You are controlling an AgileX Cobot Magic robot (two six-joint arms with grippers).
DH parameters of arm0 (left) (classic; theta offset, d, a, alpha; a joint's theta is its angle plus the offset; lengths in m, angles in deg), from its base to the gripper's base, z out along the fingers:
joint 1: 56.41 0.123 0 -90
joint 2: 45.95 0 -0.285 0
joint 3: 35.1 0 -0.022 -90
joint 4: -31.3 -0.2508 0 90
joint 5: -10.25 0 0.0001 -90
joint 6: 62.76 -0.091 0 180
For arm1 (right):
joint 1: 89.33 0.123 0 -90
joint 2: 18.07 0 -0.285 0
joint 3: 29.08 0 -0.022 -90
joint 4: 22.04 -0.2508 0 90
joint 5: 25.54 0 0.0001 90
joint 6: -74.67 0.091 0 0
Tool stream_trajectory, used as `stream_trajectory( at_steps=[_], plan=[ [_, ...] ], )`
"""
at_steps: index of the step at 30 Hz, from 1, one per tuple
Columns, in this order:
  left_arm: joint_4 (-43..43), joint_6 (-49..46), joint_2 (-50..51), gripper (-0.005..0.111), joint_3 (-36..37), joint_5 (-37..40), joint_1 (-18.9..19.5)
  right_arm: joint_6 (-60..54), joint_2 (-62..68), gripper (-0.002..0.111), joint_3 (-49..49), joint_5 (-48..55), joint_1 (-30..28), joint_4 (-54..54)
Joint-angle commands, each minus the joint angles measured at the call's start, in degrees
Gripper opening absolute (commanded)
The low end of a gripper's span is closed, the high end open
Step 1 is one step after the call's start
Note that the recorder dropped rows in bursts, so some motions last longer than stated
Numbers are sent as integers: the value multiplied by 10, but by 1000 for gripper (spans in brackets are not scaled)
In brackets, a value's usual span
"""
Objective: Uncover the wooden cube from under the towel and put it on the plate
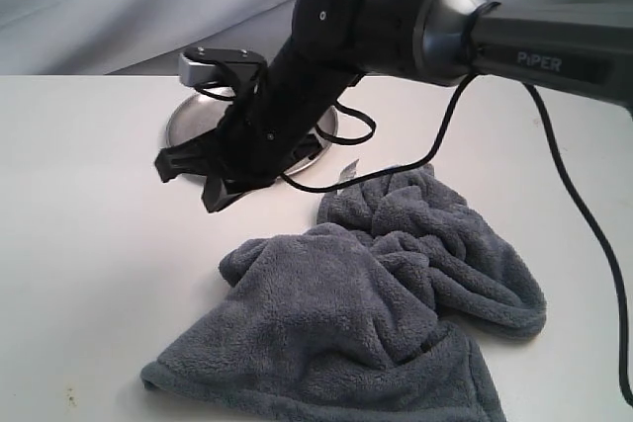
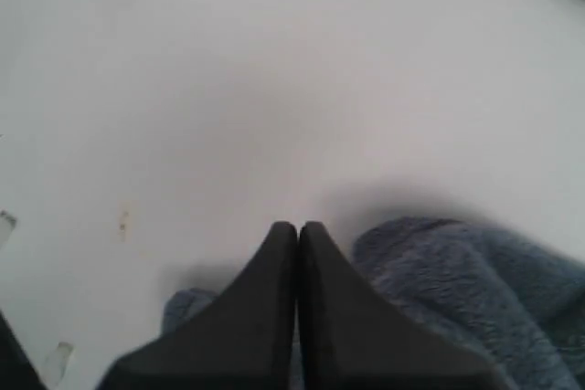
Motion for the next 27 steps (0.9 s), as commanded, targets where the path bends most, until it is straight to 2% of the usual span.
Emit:
stream_trajectory(
  at_steps=[1, 7, 10, 17, 27],
  plan=[
    [1, 1, -2, 0, 3, -1, -3, -13, -41, 0, -4, 37, 31, 30],
    [1, 1, -2, 0, 3, -1, -3, 58, -65, 0, -4, 138, 69, 163],
    [1, 1, -2, 0, 3, -1, -3, 106, -74, 0, 7, 153, 83, 209],
    [1, 1, -2, 0, 3, -1, -3, 115, -136, 0, 110, 88, 108, 216],
    [1, 1, -2, 0, 3, -1, -3, 135, -268, 0, 322, -13, 108, 221]
  ],
)
